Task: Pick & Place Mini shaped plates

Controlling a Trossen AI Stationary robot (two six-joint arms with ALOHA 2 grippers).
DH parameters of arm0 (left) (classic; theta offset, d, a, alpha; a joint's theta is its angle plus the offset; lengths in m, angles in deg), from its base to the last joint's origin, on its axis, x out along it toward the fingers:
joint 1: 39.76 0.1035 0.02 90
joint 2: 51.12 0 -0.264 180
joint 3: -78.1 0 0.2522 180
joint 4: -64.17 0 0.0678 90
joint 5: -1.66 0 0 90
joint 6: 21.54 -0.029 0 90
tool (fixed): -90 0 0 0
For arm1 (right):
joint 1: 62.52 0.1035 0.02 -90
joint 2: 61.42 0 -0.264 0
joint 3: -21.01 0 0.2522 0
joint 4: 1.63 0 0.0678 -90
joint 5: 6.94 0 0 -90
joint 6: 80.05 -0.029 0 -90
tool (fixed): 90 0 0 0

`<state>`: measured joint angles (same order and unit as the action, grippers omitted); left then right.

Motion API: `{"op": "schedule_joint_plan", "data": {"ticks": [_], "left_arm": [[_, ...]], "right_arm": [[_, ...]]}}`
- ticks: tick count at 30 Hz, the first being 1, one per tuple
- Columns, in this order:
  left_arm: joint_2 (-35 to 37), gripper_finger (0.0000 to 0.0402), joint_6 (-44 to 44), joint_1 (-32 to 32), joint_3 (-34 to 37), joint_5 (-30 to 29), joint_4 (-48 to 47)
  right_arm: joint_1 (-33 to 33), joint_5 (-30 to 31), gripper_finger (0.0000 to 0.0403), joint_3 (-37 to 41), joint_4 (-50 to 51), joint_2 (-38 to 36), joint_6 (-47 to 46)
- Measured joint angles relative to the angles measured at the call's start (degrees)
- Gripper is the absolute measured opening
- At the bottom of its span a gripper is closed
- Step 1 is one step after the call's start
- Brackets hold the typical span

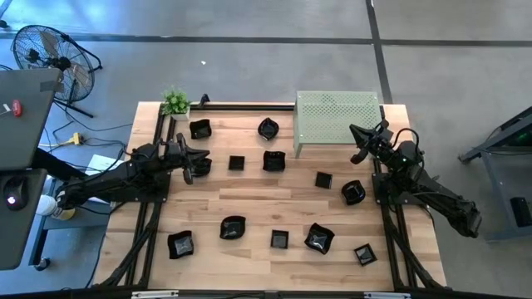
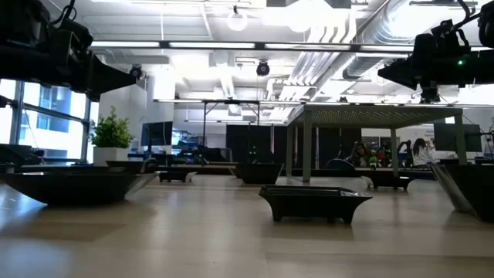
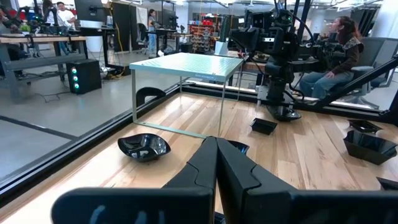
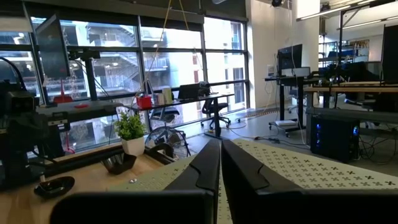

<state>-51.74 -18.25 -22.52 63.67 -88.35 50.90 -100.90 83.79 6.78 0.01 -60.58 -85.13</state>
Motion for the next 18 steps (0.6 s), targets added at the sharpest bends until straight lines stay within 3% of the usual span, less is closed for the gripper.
{"op": "schedule_joint_plan", "data": {"ticks": [10,18], "left_arm": [[0.0,0.0,0.2,0.0,0.0,-0.5,2.3],[0.0,0.0,2.6,0.0,-1.3,-3.1,7.3]], "right_arm": [[0.0,-0.1,0.0012,0.0,-0.2,0.0,-0.9],[0.0,0.4,0.0012,0.0,-13.1,0.0,-18.4]]}}
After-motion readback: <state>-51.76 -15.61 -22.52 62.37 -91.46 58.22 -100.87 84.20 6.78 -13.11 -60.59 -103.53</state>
